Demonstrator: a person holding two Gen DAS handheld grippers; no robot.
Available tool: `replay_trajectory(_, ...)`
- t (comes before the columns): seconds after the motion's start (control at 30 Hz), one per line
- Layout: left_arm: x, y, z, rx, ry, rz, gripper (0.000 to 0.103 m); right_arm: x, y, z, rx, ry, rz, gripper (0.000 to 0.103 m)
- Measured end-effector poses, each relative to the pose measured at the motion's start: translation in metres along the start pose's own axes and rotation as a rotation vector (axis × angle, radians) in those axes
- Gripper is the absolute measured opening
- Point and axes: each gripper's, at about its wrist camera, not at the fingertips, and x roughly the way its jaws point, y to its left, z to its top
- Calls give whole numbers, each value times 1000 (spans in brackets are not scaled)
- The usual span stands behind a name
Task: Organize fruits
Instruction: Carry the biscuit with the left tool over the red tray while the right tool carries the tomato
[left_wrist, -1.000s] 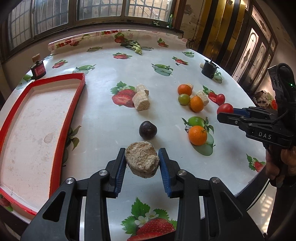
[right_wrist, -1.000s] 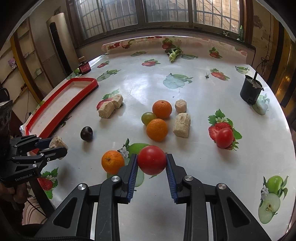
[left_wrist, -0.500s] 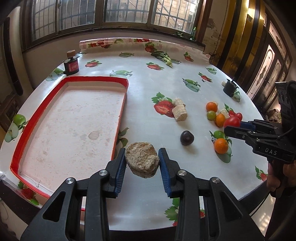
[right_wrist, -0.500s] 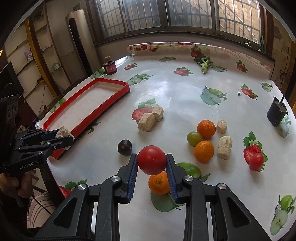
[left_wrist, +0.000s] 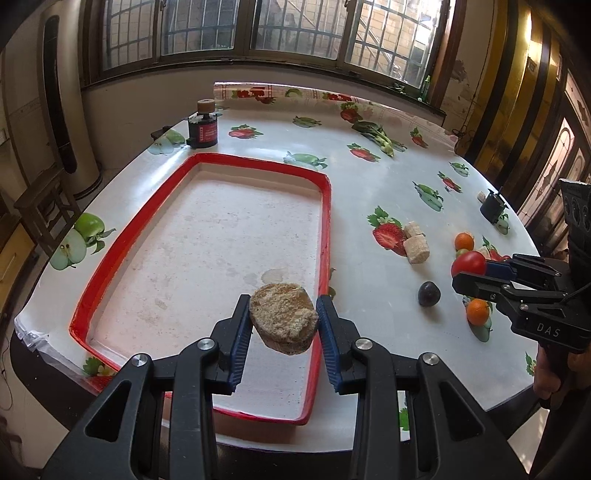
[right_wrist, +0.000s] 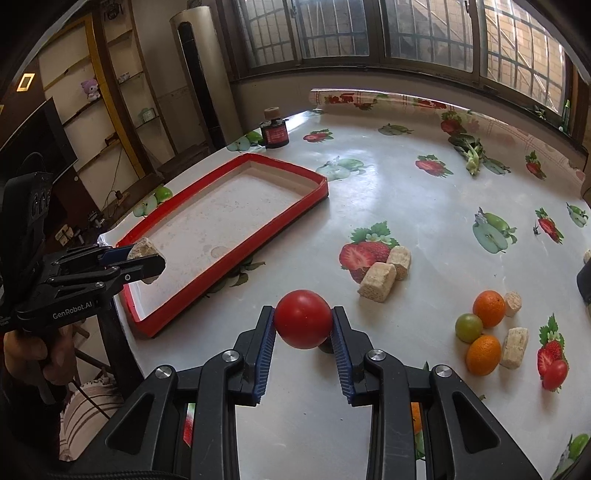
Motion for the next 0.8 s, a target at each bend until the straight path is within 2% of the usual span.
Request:
replay_trajectory(0.47, 0, 51, 4, -92, -1, 74, 32, 42, 46, 41, -80, 23, 95, 31)
replay_trajectory(0.8, 18, 75, 13, -134, 29, 109, 32, 94, 68, 85, -100, 58, 152, 31)
